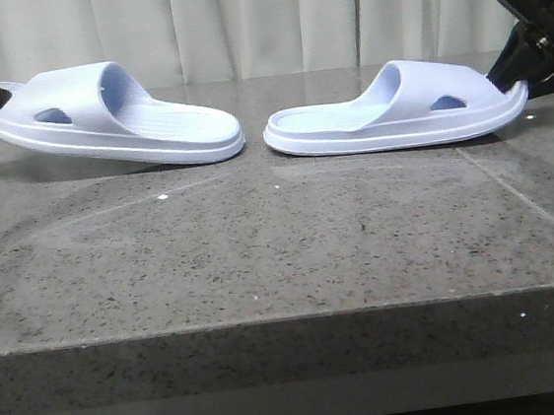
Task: Insert blue slippers together front up
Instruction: 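Lift both slippers and move them toward each other, heels overlapping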
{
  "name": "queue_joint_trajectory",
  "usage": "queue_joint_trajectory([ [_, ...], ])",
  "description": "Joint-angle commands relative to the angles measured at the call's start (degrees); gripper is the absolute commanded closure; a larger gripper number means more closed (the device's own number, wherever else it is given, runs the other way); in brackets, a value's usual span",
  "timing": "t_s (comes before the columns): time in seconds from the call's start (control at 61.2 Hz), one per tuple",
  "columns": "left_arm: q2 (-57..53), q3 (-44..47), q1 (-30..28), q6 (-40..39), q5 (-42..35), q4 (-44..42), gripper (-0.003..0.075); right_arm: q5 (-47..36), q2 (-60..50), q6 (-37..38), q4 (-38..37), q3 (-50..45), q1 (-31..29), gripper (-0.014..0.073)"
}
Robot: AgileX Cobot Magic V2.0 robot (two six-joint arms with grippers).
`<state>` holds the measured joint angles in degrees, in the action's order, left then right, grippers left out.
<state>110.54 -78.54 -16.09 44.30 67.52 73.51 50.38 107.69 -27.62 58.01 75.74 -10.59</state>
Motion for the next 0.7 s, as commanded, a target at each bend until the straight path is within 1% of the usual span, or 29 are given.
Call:
queue_joint_trajectory([
  [0.0, -3.1, -1.6, 0.1, -1.4, 5.2, 5.7, 0.0741, 2.0, -2.6, -1.0, 4.2, 1.3, -0.3, 0.0703],
  [0.065, -3.1, -1.6, 0.1, -1.5, 5.2, 6.5, 0.0741, 3.5, -2.6, -1.9, 6.5, 1.3, -0.5, 0.0703],
  [0.229, -3.1, -1.6, 0.1, -2.6, 5.2, 7.0, 0.0741, 8.6, -2.6, -6.4, 18.0, 1.3, -1.4, 0.0703],
  [0.311, -3.1, -1.6, 0.1, -2.6, 5.2, 7.0, 0.0741, 10.3, -2.6, -7.5, 22.2, 1.3, -1.8, 0.0703],
  [0.491, -3.1, -1.6, 0.1, -2.6, 5.2, 7.0, 0.0741, 11.7, -2.6, -7.5, 23.0, 1.3, -3.0, 0.0703],
  [0.687, -3.1, -1.6, 0.1, -2.6, 5.2, 6.7, 0.0741, 14.2, -2.8, -7.5, 24.2, 1.3, -5.6, 0.0703],
])
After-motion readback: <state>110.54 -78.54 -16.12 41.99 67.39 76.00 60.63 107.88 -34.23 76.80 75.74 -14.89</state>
